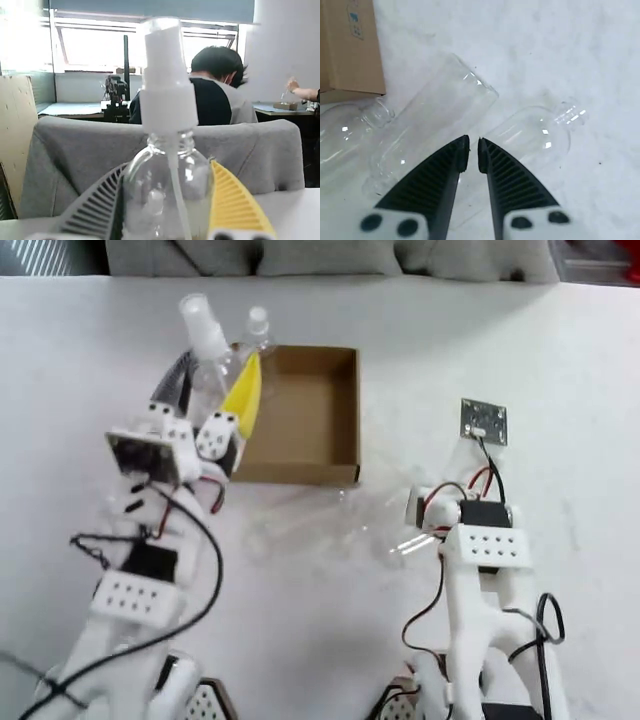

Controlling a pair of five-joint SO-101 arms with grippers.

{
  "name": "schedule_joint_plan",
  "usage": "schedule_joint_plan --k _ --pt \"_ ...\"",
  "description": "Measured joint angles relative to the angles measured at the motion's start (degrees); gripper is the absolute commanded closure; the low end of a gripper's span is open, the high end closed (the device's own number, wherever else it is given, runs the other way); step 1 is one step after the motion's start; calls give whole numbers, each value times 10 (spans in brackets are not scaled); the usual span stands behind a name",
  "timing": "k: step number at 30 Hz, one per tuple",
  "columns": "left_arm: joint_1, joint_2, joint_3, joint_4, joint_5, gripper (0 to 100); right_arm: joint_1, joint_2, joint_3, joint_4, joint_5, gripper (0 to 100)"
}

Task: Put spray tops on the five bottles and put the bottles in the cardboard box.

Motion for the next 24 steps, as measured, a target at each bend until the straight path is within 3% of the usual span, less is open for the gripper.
schedule_joint_plan --k 11,24 --pt "1 389 -66 -284 0 980 -1 0 0 0 0 978" --pt "-34 764 -211 -545 0 980 -1 0 0 0 0 978"
